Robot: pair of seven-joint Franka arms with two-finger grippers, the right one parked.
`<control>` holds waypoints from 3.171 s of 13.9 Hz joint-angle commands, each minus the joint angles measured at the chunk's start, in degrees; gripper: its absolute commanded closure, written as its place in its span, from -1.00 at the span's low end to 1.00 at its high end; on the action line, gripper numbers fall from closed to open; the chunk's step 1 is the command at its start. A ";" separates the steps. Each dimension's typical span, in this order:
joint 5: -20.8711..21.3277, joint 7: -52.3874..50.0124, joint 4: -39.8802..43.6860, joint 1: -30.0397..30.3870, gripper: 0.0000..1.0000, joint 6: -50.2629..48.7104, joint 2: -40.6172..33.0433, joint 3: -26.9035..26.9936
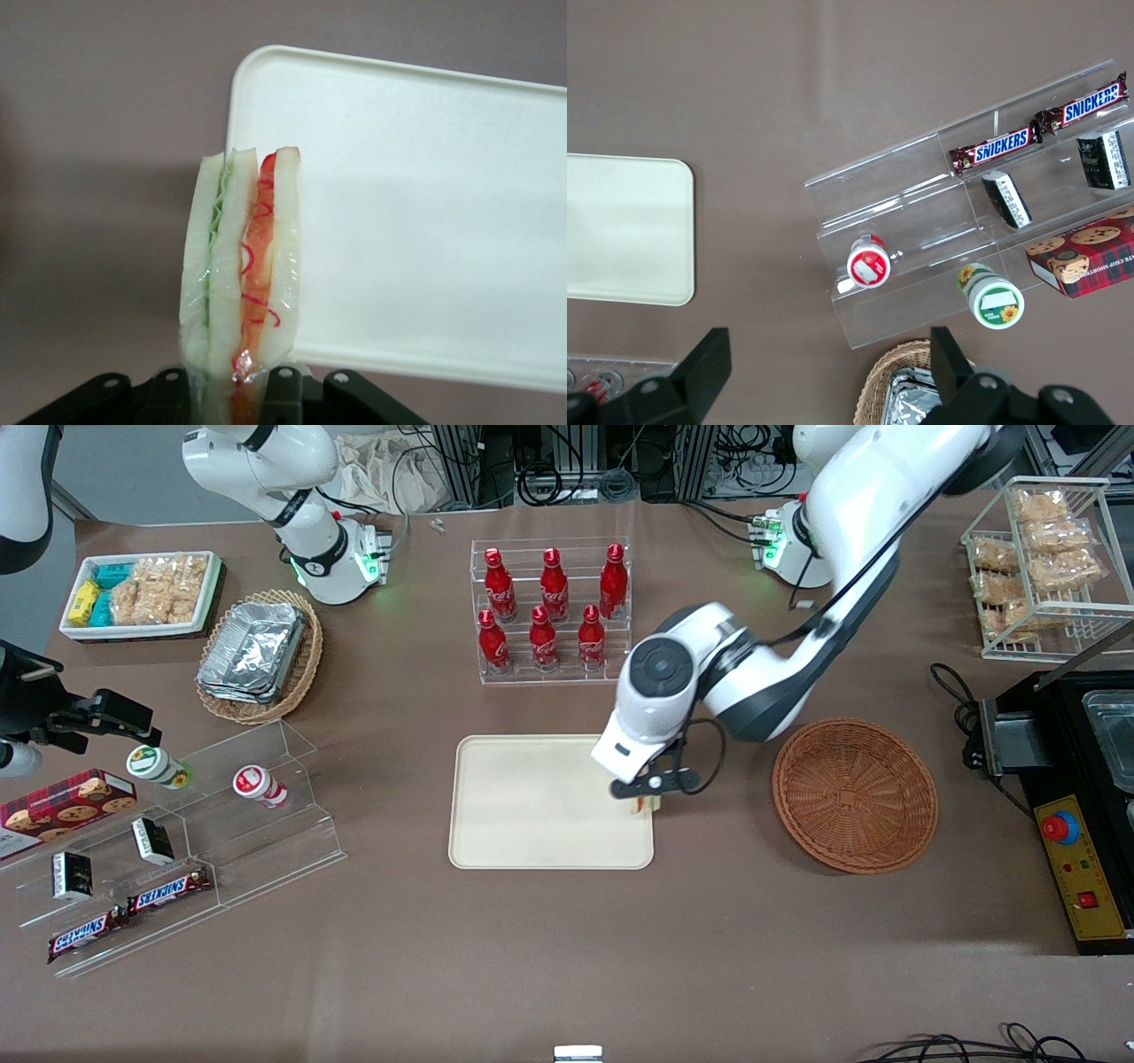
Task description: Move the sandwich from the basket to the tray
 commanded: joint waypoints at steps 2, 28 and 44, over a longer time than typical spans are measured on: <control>5.56 -1.49 3.45 -1.16 1.00 3.66 6.60 0.25; 0.49 8.14 -6.04 33.50 -1.00 -10.37 -13.87 -22.65; -28.36 62.58 0.02 3.23 -1.00 -23.04 -33.12 47.27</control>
